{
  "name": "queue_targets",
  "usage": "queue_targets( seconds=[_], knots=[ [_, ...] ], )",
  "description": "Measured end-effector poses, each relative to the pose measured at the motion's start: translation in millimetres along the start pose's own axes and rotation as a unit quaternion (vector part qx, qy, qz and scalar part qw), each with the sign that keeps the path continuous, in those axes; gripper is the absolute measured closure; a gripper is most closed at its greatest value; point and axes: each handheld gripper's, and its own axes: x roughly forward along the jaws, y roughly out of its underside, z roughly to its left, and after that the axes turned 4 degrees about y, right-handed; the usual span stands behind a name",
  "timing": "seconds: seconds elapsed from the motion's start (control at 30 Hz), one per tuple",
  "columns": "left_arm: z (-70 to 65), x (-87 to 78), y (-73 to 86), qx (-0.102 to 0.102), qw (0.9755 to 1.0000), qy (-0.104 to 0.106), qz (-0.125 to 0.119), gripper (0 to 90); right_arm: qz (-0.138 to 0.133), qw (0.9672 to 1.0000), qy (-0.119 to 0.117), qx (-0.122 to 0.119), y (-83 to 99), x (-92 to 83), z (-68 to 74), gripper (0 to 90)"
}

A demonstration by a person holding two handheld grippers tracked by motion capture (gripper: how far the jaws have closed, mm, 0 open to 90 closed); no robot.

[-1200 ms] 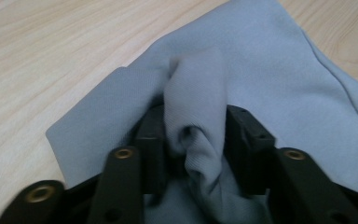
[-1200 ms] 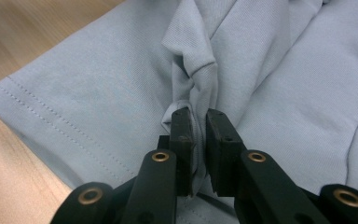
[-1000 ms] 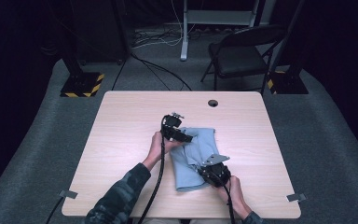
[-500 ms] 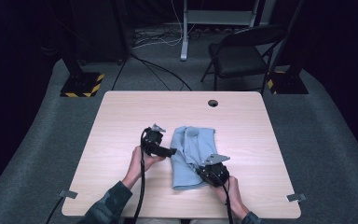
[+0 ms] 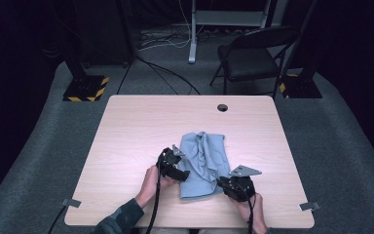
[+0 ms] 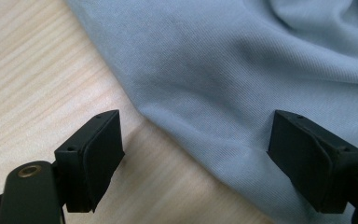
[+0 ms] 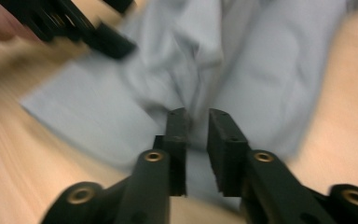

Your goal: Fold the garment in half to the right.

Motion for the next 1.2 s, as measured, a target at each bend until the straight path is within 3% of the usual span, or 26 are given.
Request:
queue_targets(
  seconds=[0.1,0.13,0.23,0.33,0.43,0.53,0.57,0.67,0.8,1.03,1.2],
  knots=[
    [1.8,-1.1,1.7,-0.003,1.0000,0.008,0.002,16.9,0.015,0.9997,0.001,0.019,6.5,-10.2,-14.0,69.3],
    [3.0,-1.5,2.2,-0.004,0.9999,0.012,0.002,16.9,0.003,0.9998,0.002,0.021,6.2,-14.9,-17.1,68.5],
    [6.7,-4.0,2.2,-0.009,0.9997,0.021,0.000,16.5,-0.012,0.9998,-0.007,0.010,-8.1,-23.7,-19.2,63.6],
    [12.5,-11.3,-1.7,-0.015,0.9996,0.022,-0.013,15.0,-0.014,0.9995,-0.024,-0.016,-30.4,-19.2,-12.8,61.2],
    [22.0,-16.2,-6.9,-0.025,0.9993,0.014,-0.026,14.3,0.013,0.9992,-0.031,-0.021,-50.3,5.7,-15.1,59.7],
    [30.4,-8.1,-9.0,-0.040,0.9989,0.016,-0.019,13.4,0.073,0.9964,-0.044,-0.005,-59.7,36.7,-23.0,58.0],
    [31.6,-3.5,-8.9,-0.043,0.9988,0.017,-0.015,13.3,0.098,0.9940,-0.047,-0.005,-61.1,44.9,-23.6,56.5],
    [31.2,6.9,-9.1,-0.040,0.9991,0.013,-0.005,11.7,0.123,0.9910,-0.051,-0.007,-61.3,60.6,-23.9,63.2],
    [29.7,5.9,-9.9,-0.031,0.9995,0.008,0.002,12.6,0.121,0.9915,-0.046,-0.009,-57.2,67.0,-24.3,85.0],
    [33.0,1.8,-5.9,-0.018,0.9997,0.011,0.009,13.1,0.100,0.9945,-0.031,-0.001,-44.7,46.6,-32.0,87.8],
    [36.7,-0.9,-2.5,-0.012,0.9996,0.023,0.015,13.0,0.099,0.9947,-0.029,0.002,-35.4,34.0,-32.6,87.9]
  ],
)
